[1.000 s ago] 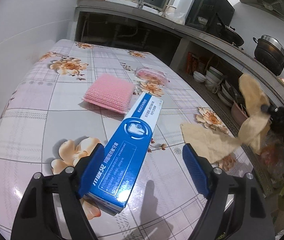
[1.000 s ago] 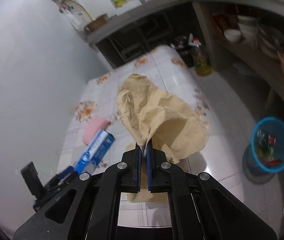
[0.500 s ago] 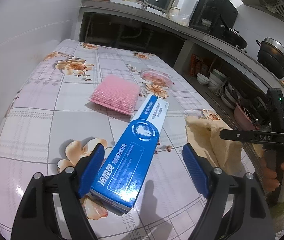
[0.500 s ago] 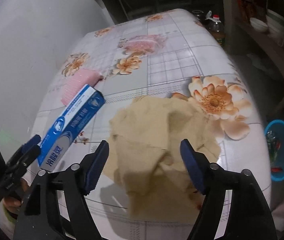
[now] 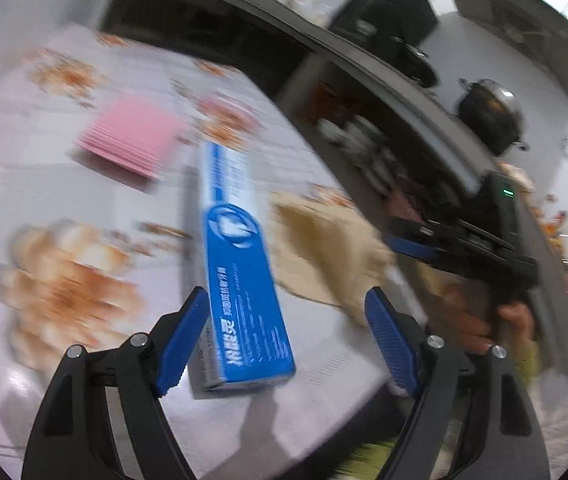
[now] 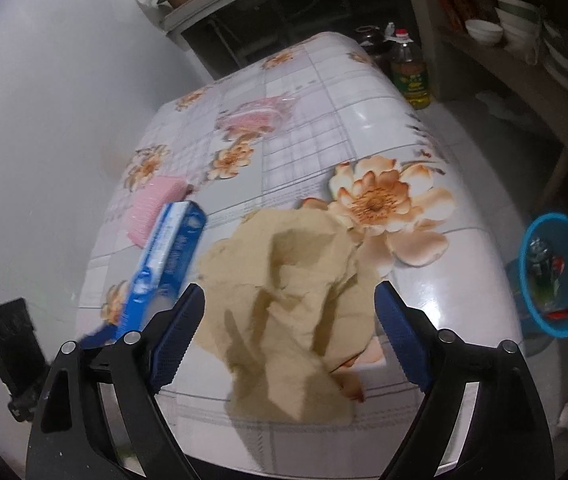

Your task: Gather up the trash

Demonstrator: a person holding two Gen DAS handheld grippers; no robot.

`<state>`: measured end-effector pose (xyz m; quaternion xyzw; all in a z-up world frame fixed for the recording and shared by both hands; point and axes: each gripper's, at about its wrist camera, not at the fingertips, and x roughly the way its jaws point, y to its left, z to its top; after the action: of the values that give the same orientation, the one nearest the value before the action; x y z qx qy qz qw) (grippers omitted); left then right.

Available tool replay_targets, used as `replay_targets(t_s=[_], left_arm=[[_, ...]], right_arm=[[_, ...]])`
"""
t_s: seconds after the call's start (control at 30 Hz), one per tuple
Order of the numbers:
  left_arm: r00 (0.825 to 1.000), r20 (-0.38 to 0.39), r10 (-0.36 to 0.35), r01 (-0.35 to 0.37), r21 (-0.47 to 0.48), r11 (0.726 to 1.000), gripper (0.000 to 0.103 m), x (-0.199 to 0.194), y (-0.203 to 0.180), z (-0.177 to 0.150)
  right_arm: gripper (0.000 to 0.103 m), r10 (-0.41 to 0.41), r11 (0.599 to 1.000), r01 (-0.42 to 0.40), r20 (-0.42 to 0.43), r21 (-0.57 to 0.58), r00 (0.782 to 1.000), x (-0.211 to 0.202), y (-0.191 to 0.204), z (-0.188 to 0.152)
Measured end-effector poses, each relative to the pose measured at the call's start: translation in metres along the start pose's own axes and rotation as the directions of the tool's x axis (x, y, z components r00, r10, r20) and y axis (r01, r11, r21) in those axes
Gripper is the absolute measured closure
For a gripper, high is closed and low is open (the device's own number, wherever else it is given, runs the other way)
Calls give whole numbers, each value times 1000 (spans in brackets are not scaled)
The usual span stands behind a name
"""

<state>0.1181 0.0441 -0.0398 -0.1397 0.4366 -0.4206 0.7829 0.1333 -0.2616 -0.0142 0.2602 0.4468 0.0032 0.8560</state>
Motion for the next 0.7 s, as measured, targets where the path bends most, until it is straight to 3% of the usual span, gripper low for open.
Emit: replay_targets(t_s=[0.07, 0.17, 0.3, 0.4, 0.6, 0.7], left_arm=[[996, -31, -81, 81, 0, 997, 25, 5, -8, -3], [993, -50, -107, 109, 42, 993, 25, 10, -24, -8], [998, -48, -38, 42, 85, 996, 25, 9, -27, -8], [994, -71, 87, -80, 98, 992, 25, 12, -18, -11], [983, -68, 169, -163, 84, 983, 25, -6, 4, -16], [977, -61, 202, -197, 76, 977, 25, -13, 13, -17]], right_arm=[[20, 47, 999, -47, -4, -1, 999, -2, 6, 0], [20, 131, 991, -131, -10, -15, 991, -1, 24, 3], [20, 176, 980, -181, -63, -86, 982, 15, 65, 11], [20, 151, 978, -168, -138, -127, 979, 40, 87, 14], [32, 105, 977, -153, -289, -150, 952, 92, 113, 9], [36, 72, 974, -133, -312, -181, 947, 103, 121, 3]])
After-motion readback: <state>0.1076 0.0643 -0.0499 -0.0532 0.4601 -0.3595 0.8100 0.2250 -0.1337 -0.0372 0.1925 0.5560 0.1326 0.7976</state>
